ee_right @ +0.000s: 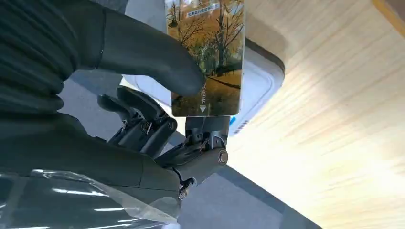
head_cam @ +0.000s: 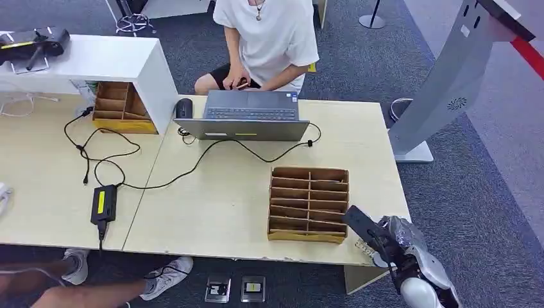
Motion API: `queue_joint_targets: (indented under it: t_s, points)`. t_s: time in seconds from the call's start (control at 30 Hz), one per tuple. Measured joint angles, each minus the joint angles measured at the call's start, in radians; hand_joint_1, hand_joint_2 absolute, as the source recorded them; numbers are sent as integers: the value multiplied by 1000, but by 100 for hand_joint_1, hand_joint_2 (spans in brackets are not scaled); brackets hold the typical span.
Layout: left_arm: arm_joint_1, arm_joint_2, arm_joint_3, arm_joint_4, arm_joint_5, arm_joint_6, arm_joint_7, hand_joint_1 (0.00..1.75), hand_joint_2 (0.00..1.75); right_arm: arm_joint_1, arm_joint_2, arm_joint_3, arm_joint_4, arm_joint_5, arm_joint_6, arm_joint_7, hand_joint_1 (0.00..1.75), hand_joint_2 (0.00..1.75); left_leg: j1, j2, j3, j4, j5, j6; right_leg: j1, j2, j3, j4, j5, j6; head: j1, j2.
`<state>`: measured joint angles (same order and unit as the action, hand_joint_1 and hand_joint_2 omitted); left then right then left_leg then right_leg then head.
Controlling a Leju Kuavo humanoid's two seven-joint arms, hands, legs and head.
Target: Pass the card to the sensor for recognition and then transmit it.
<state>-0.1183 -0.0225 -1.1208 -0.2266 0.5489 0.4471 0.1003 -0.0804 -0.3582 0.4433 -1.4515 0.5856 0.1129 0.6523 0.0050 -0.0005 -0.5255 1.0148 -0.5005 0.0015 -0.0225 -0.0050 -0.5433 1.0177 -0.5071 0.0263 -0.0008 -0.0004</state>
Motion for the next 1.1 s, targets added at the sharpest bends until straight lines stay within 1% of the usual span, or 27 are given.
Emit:
queue_joint_targets:
  t_s: [0.1, 0.23, 0.47, 0.6, 0.9, 1.1]
  points:
    - [0, 0, 0, 0, 3, -1, 0, 0, 0, 1, 0, 1, 14, 24, 15, 0, 175, 175, 0, 0, 0, 0, 0, 1, 0, 0, 0, -1, 1, 1, 0, 0]
    - [0, 0, 0, 0, 6, -1, 0, 0, 0, 10, 0, -5, 26, 40, 16, 0, 175, 175, 0, 0, -1, 0, 0, 1, 0, 0, 0, -2, 1, 2, 0, 0]
    - [0, 0, 0, 0, 6, -2, 0, 0, 0, 28, 0, -46, 29, 73, 34, 0, 175, 175, 0, 0, -2, 0, 1, 4, 0, 0, 0, -5, 3, 4, 0, 0]
    - [0, 0, 0, 0, 6, -2, 0, 0, 0, 40, 0, -77, 29, 62, 38, 0, 175, 175, 0, 0, -2, 0, 1, 5, 0, 0, 0, -6, 4, 5, 0, 0]
    - [0, 1, 0, 0, -2, -6, -3, 0, 0, 69, -3, -116, 3, -73, 16, 0, 175, 175, -1, 0, -3, 1, 2, 6, -1, 1, 1, -7, 6, 7, 0, 0]
    - [0, 3, -1, 0, -6, -13, -7, 0, 0, 84, -27, -110, -56, -255, -15, -3, 175, 175, -2, 0, -4, 1, 2, 6, -2, 0, 0, -7, 6, 7, 0, 0]
